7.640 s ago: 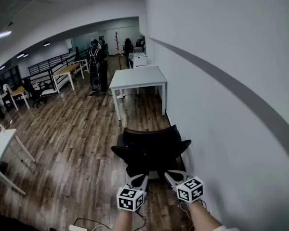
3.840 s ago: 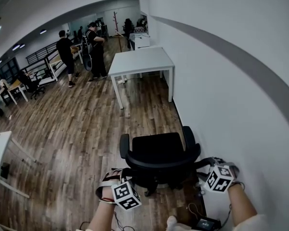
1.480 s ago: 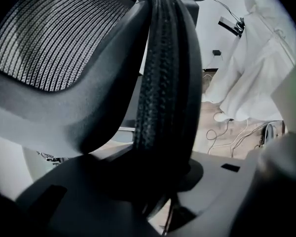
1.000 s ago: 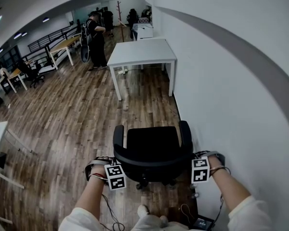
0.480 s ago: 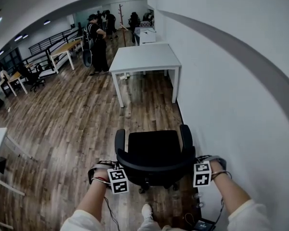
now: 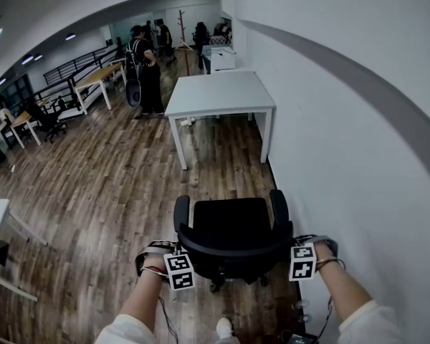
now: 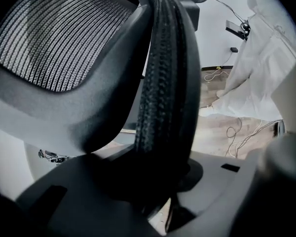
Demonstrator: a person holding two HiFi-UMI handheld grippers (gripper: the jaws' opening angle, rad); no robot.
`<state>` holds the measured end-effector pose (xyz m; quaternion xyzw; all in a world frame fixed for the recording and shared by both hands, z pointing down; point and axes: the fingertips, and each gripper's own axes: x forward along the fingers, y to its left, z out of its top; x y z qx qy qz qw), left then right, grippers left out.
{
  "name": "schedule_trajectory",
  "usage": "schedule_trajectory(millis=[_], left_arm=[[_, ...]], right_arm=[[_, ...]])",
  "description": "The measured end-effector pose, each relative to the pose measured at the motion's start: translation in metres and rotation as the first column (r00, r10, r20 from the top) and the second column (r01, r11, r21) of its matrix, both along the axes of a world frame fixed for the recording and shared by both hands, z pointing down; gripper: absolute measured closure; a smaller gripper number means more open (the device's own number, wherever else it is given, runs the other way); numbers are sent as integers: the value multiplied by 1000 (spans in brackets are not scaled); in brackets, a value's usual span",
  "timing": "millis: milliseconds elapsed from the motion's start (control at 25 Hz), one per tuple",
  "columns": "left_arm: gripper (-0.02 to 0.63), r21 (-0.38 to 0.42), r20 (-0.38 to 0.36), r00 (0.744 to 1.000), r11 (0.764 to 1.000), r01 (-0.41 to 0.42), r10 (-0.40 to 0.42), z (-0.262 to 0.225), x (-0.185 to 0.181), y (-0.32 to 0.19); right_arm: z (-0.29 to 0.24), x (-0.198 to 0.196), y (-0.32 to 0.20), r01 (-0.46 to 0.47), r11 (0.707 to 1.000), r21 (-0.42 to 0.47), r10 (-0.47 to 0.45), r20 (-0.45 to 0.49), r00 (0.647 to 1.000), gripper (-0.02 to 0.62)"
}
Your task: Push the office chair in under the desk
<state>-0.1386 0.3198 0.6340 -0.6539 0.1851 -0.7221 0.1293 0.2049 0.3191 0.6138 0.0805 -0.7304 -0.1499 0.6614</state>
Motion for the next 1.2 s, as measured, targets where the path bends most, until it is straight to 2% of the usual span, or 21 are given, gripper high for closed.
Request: schedule_trajectory(millis=[1200], left_arm=[[472, -72, 8, 1000, 997, -17, 18, 8, -37, -141]], right_arm=[[5, -35, -144, -13, 1000, -5, 13, 4, 1000, 442]])
